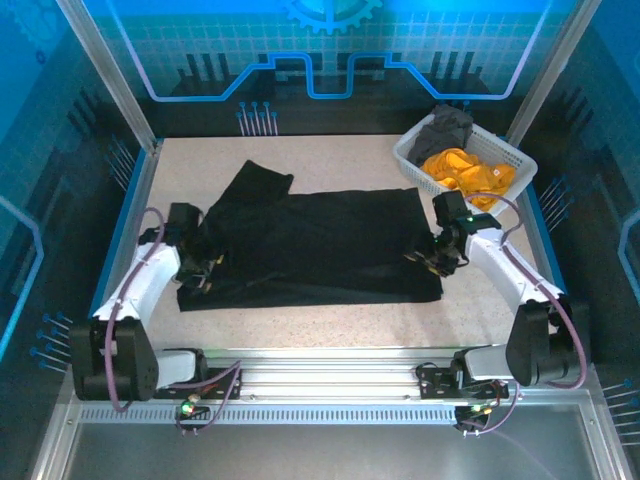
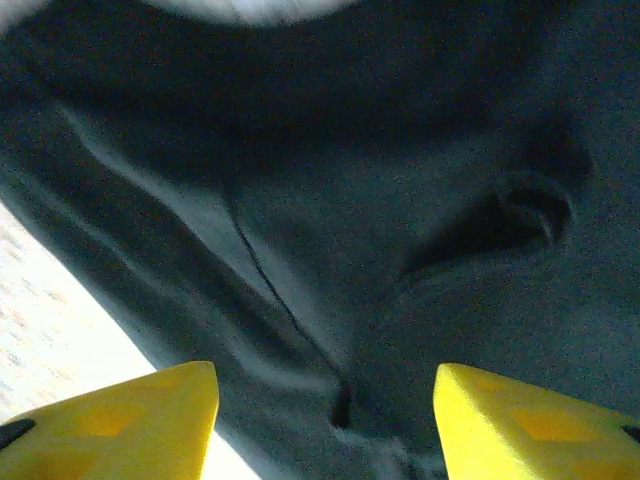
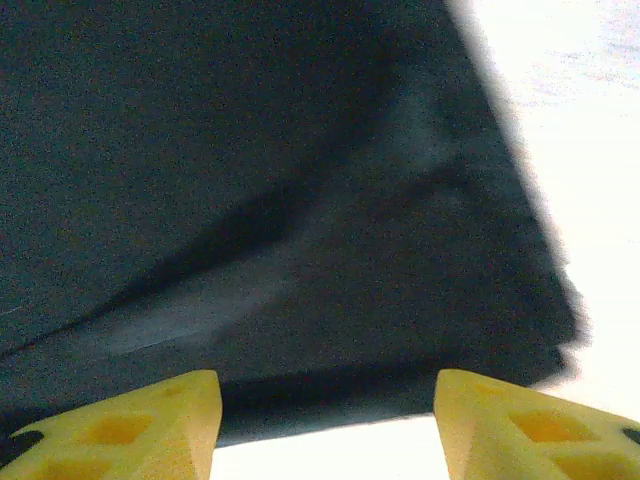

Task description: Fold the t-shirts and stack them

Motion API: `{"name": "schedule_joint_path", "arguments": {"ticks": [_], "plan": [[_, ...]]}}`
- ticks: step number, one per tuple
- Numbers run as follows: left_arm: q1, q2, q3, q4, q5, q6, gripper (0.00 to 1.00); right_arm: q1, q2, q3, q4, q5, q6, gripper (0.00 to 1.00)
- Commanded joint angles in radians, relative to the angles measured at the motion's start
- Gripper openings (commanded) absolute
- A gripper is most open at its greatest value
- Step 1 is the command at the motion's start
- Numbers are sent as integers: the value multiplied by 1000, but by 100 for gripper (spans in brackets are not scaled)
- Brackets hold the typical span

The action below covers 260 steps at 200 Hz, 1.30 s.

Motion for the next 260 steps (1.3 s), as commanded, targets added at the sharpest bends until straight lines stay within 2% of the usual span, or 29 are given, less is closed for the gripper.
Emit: {"name": "schedule_joint_path", "arguments": {"ticks": [1,16,31,65,78,105,134,152,180,217,260], "plan": [[-114,17,-63,56,97,-221,62,67,37,13,253,-296,-40,65],[-177,39,-109,154,112,-299,63,114,70,46,308,-365,-47,66],[-213,73,-127,237,122,-347,63,146,97,74,314,-382,-46,67],[-232,198,-46,196,102,-295,57,157,109,71,323,-374,-22,66],[-232,219,-46,216,92,-292,49,155,111,81,304,-365,-27,65],[-236,245,4,238,70,-272,24,146,100,82,288,-357,-29,64],[-252,309,117,175,46,-204,8,131,101,72,279,-357,-24,63],[-260,349,168,157,39,-169,2,123,109,76,275,-362,-23,61],[-276,446,284,128,48,-67,0,113,124,93,269,-365,-24,61],[-314,612,490,-12,46,137,0,105,147,111,259,-370,-21,59],[-339,702,578,-48,35,273,0,101,154,100,259,-377,-15,59]]}}
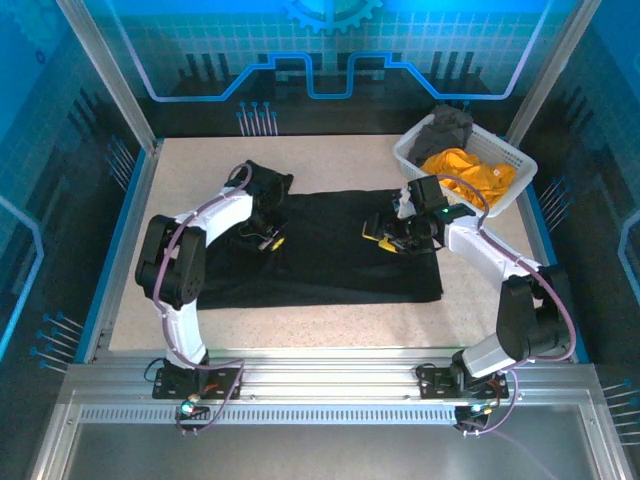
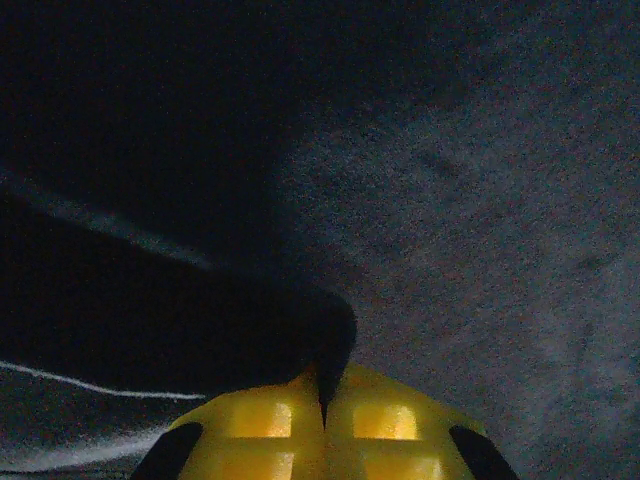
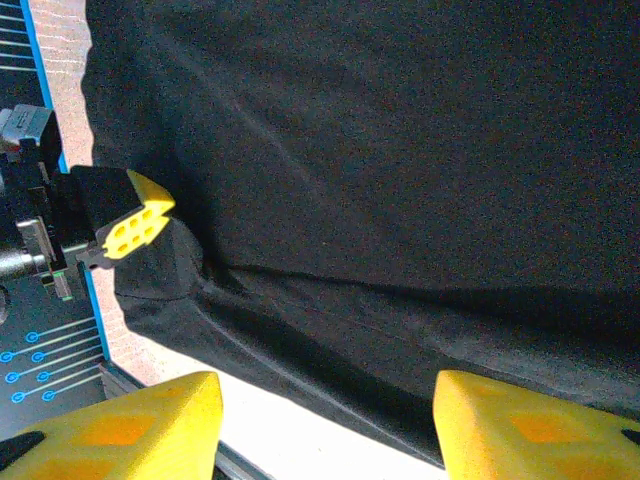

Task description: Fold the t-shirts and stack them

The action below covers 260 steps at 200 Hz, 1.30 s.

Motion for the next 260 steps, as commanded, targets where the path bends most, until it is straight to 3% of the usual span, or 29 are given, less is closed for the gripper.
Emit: {"name": "schedule_joint_path", "arguments": {"ticks": [1,17,42,74,94,115,142,163,209,260], "plan": [[-15,43,54,-82,-18,133,0,-11,11,15,-23,-27,5,59],[-19,75,84,-96,-12,179,4,-12,17,10,-22,-33,6,59],[-21,102,139,-142,-35,246,32,-11,19,8,-22,-37,6,60],[-22,-90,48,-56,-133,249,50,-10,9,8,-36,-18,-4,60],[-4,-222,-57,-45,-158,218,48,-11,-20,-11,-78,63,-19,58],[74,-302,-229,-13,-61,128,38,-36,-51,-76,-121,173,5,54],[184,-303,-383,69,36,54,32,-53,-2,-111,-166,224,2,42],[239,-272,-439,116,42,-2,30,-30,65,-97,-197,263,-18,38],[372,-322,-594,104,8,-82,29,78,186,-55,-254,319,-19,35],[572,-473,-711,43,-13,11,29,237,205,-59,-290,253,50,35]]}}
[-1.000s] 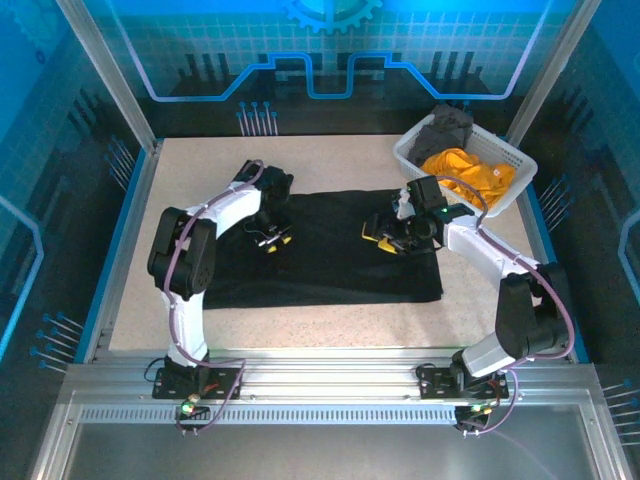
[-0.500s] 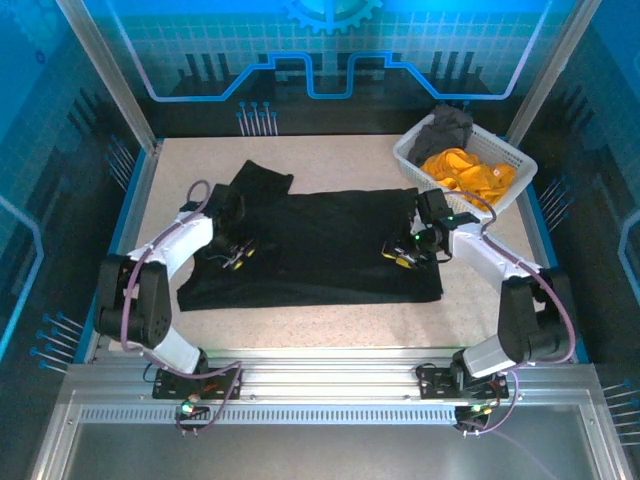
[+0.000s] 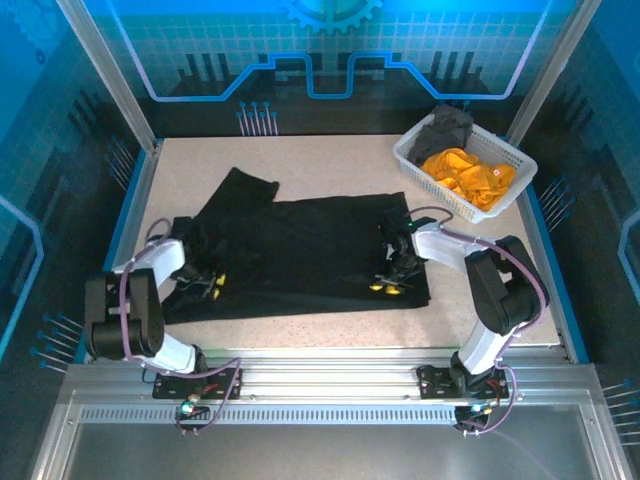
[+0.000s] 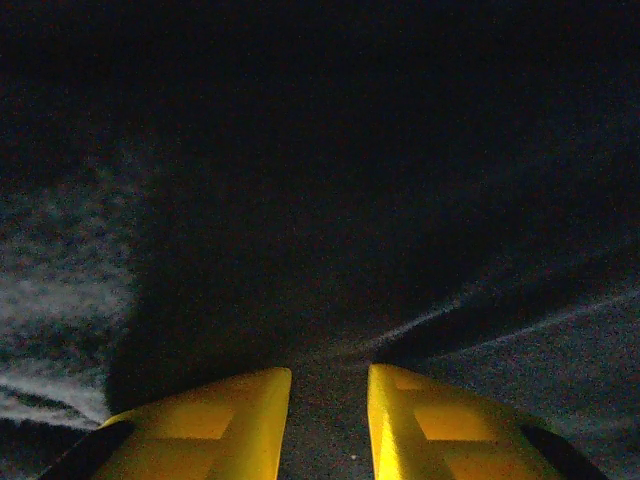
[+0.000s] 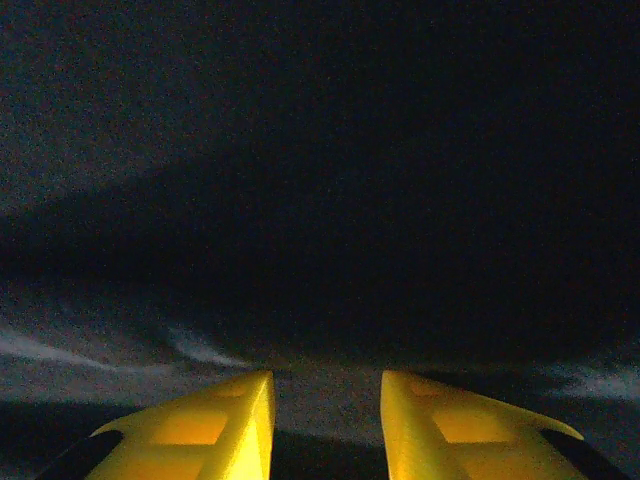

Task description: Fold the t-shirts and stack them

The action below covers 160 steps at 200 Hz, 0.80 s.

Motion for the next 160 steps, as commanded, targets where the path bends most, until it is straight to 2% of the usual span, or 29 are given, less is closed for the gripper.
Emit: {"name": "schedule_joint_path", "arguments": {"ticks": [1,26,62,80,111,160], "plan": [[84,-31,-54,-85,-57,54,29,59,8,11,-52,-39,47,35],[131,-54,-22,-80,-35,118,33,94,-16,41,-31,-85,59,38],[45,-29,245,-82,-64,192,45,37,-135,145,20,12,-10,47],[20,84,413,-85,-74,205,46,-30,-117,218,48,31,-62,48],[19,312,645,-16,-45,206,45,-124,9,388,33,30,-138,47],[22,622,954,124,-90,280,47,-168,112,553,9,-28,-168,48]]}}
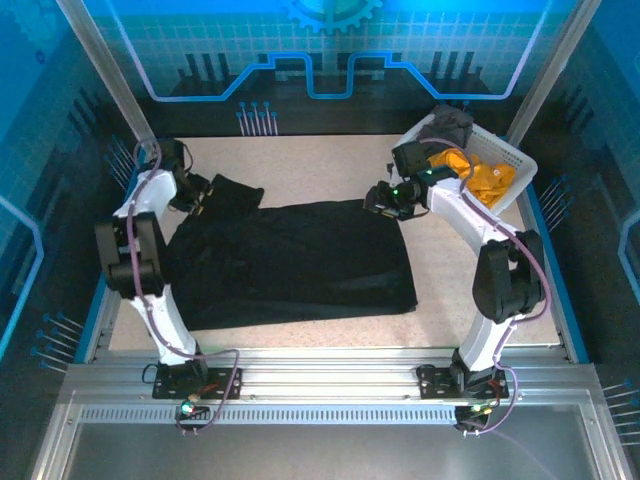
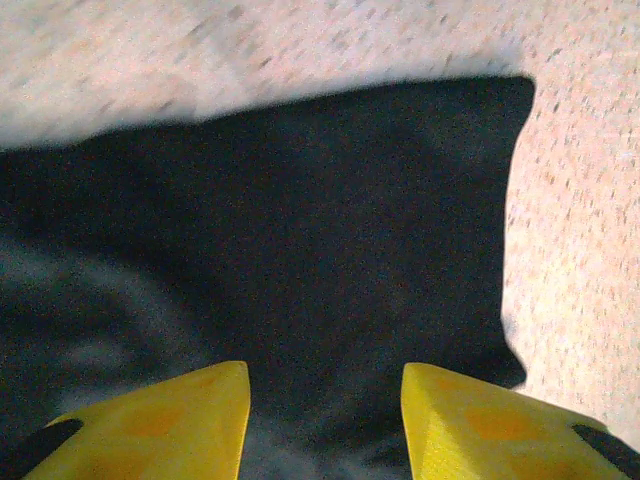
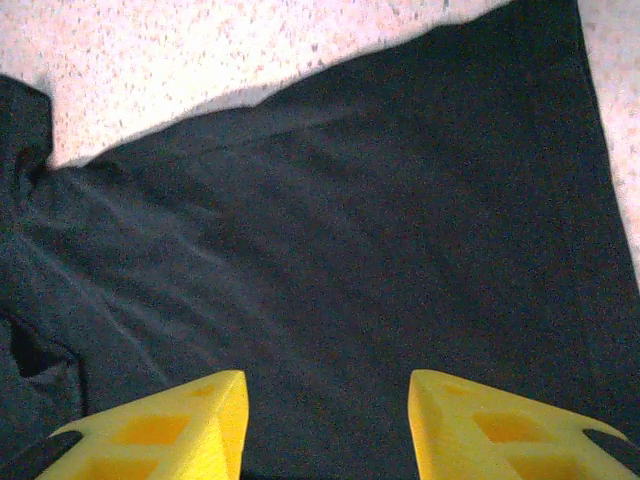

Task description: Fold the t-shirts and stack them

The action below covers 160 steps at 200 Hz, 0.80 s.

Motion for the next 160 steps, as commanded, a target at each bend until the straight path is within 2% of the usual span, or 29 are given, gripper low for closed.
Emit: {"name": "schedule_joint_path", "arguments": {"ticks": [1,58,122,160], "plan": [[2,114,125,72,-42,70,47,-3,28,56,-40,-41,-36,48],[-2,412,480,67,-102,154,54,-3,-20,-12,-29,-36,6,49],[-46,577,666,-61,-60,196,56,-23,-7,-14,-27,-38,18,50],[-72,602,705,-177,-37,181,55,-25,54,43,-28,-43,21,50]]}}
